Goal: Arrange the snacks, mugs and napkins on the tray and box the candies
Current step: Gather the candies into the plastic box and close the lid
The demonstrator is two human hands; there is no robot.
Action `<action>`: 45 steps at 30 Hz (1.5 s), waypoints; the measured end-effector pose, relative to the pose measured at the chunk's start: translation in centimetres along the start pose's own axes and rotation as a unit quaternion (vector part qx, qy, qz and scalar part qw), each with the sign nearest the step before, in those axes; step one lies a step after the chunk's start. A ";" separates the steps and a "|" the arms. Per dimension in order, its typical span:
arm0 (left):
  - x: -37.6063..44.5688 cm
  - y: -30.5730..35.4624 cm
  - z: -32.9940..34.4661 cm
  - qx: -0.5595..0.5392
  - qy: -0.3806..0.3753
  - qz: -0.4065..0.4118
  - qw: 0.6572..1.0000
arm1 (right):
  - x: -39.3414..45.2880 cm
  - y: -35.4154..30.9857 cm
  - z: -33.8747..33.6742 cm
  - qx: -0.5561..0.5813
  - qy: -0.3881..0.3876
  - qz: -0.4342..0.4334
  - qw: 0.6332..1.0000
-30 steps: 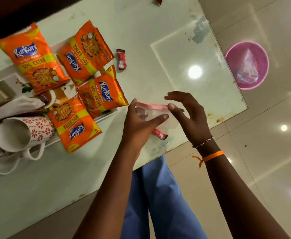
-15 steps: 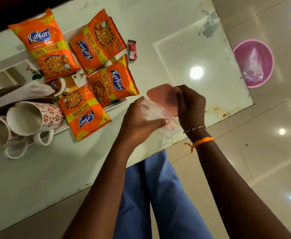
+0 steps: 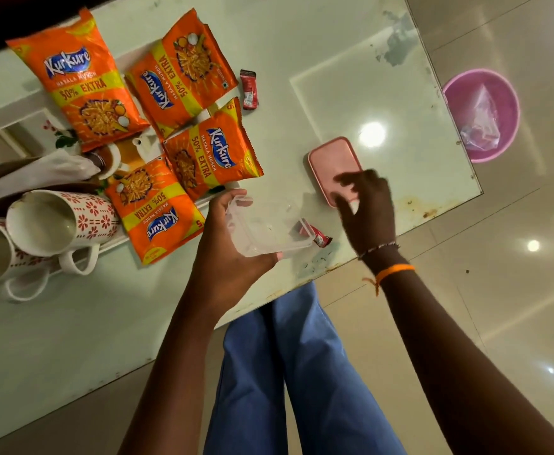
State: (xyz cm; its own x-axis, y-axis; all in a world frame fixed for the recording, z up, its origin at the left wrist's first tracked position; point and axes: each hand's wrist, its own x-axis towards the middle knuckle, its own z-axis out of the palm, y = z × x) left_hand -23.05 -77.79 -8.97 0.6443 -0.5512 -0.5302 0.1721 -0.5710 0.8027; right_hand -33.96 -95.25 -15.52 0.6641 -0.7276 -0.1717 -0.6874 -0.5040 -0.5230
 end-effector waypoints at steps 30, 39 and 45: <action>4.7 4.1 -1.2 0.006 0.129 0.135 0.982 | 8.4 -7.6 -2.4 0.282 0.044 0.054 0.957; 5.2 4.3 -3.0 -0.005 0.197 0.111 0.974 | 15.8 -9.1 6.1 -0.015 -0.163 -0.101 0.981; 6.5 5.1 -2.2 0.000 0.217 0.110 0.970 | 16.2 -7.8 4.3 0.072 -0.051 -0.035 0.996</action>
State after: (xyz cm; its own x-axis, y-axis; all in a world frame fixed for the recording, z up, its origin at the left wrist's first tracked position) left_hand -16.33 -82.97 -7.71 0.9185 -0.3509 -0.1821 -0.0038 -0.4684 0.8835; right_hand -16.56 -101.10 -17.79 0.7400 -0.6388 -0.2106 -0.5945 -0.4747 -0.6490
